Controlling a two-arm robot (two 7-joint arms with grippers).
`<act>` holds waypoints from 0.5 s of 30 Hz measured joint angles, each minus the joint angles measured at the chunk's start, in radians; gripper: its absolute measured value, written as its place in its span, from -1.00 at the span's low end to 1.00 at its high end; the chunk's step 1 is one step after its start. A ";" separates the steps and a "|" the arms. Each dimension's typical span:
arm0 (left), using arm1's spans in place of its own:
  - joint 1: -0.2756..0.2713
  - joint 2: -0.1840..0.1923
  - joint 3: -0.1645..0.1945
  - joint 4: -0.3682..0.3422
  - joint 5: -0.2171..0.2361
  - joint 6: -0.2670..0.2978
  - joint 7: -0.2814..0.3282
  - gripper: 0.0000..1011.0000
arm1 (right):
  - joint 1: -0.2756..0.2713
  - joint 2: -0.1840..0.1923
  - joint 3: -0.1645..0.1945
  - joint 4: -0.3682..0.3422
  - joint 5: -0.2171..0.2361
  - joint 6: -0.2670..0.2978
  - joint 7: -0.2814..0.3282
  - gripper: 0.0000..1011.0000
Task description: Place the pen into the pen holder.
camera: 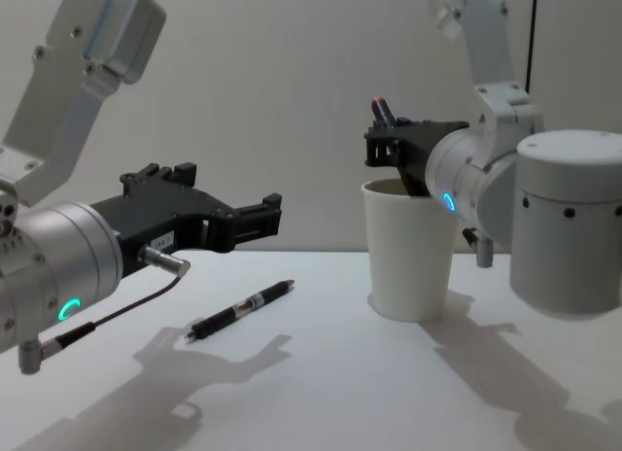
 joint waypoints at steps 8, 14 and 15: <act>0.000 0.000 0.000 0.000 0.000 0.000 0.000 0.98 | -0.002 -0.001 0.000 0.000 -0.002 0.000 0.001 -0.47; 0.000 0.000 0.000 0.000 0.000 0.000 0.000 0.98 | -0.003 -0.001 0.000 0.000 -0.004 0.000 0.002 -0.16; 0.000 0.000 0.000 0.000 0.000 0.000 0.000 0.98 | -0.003 -0.001 0.000 0.000 -0.004 0.000 0.002 -0.09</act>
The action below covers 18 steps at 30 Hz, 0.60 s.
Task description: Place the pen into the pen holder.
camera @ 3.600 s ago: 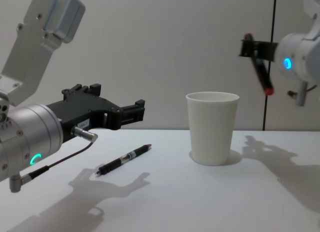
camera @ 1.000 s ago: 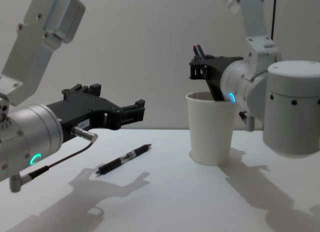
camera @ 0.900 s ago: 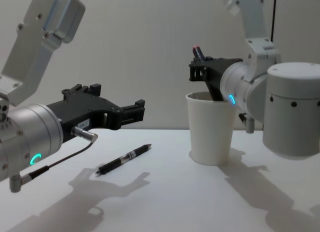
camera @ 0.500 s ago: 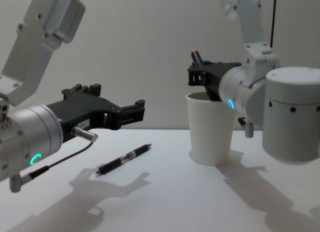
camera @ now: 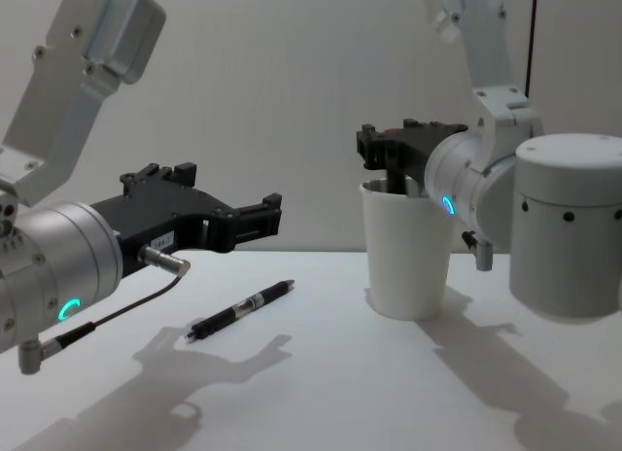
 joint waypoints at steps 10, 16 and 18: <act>0.000 0.000 0.000 0.000 0.000 0.000 0.000 0.98 | -0.001 -0.001 0.000 0.000 -0.001 0.000 0.000 0.55; 0.000 0.000 0.000 0.000 0.000 0.000 0.000 0.98 | -0.001 -0.001 0.000 0.000 -0.002 0.000 0.000 0.88; 0.000 0.000 0.000 0.000 0.000 0.000 0.000 0.98 | -0.001 -0.001 0.000 0.000 -0.002 0.000 0.000 0.94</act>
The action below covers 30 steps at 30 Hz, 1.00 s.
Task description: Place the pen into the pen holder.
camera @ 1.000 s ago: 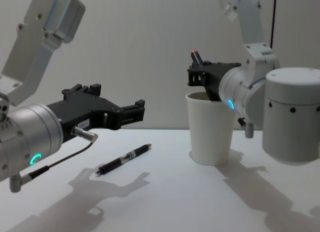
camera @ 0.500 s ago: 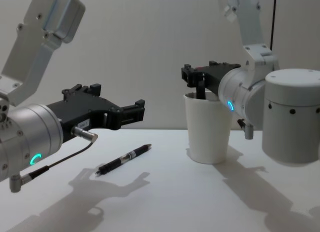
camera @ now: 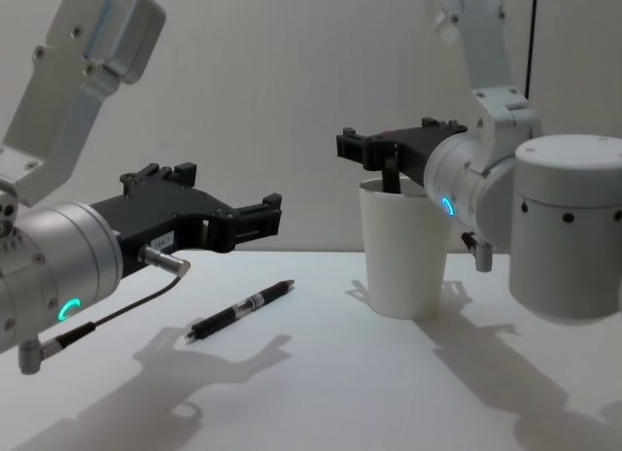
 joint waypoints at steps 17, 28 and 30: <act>0.000 0.000 0.000 0.000 0.000 0.000 0.000 0.98 | 0.004 0.054 0.065 -0.113 0.055 0.076 0.091 0.98; 0.000 0.000 0.000 0.000 0.000 0.000 0.000 0.98 | -0.010 0.135 0.134 -0.185 0.076 0.158 0.137 0.98; 0.000 0.000 0.000 0.000 0.000 0.000 0.000 0.98 | -0.013 0.146 0.143 -0.191 0.076 0.168 0.140 0.98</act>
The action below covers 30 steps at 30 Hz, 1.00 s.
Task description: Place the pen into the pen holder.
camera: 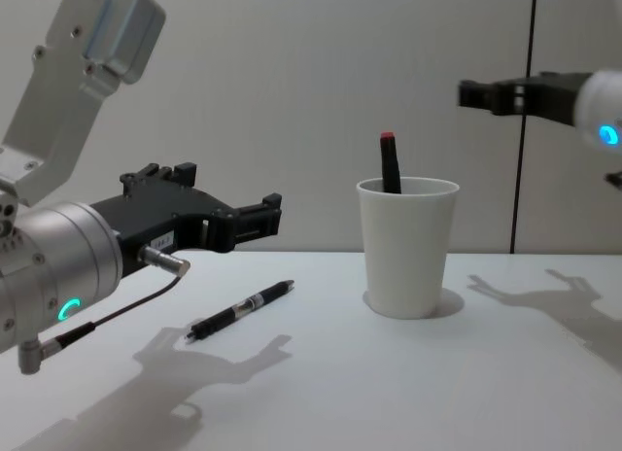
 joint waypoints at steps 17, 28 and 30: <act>0.000 0.000 0.000 0.000 0.000 0.000 0.000 0.98 | -0.017 0.055 0.042 -0.031 -0.004 0.054 0.018 0.98; 0.000 0.000 0.000 0.000 0.000 0.000 0.000 0.98 | -0.063 0.075 0.033 -0.068 0.018 0.037 0.018 0.98; 0.000 0.000 0.000 0.000 0.000 0.000 0.000 0.98 | -0.085 0.084 0.029 -0.085 0.029 0.029 0.018 0.98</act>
